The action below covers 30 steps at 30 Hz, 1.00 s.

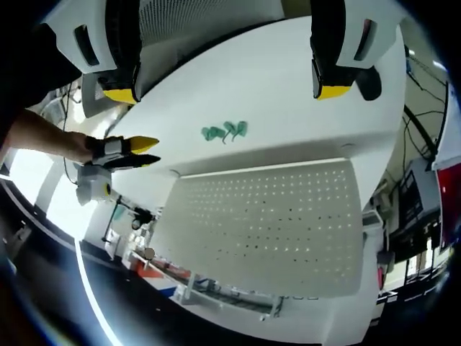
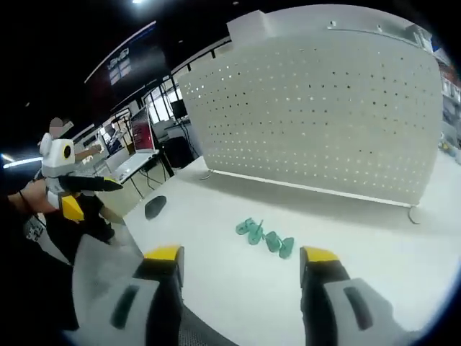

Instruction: Insert the hook assembly into the mounting plate slot until the hook locks in place.

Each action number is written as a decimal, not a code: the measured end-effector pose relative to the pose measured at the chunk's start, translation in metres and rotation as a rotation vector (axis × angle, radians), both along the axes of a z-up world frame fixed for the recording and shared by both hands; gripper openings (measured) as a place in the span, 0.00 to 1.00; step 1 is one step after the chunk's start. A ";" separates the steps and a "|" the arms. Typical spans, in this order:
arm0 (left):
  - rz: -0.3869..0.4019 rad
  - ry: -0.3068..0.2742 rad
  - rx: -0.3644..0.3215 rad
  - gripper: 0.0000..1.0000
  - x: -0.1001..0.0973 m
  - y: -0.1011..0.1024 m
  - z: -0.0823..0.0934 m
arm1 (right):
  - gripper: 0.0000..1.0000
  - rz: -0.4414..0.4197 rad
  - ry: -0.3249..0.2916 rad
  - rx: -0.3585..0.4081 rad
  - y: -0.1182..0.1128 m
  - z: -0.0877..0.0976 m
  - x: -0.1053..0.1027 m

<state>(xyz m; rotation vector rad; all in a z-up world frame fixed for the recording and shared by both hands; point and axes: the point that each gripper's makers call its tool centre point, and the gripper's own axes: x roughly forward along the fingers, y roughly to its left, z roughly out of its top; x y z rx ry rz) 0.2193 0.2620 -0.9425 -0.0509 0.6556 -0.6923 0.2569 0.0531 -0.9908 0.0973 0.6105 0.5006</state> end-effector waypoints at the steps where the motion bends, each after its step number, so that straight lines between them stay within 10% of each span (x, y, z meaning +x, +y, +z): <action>1: 0.000 0.000 -0.001 1.00 0.001 0.000 0.000 | 0.62 0.008 0.004 0.003 0.003 -0.002 0.002; 30: 0.001 0.039 0.006 1.00 0.014 0.004 -0.008 | 0.48 0.153 0.139 0.101 0.085 -0.062 0.062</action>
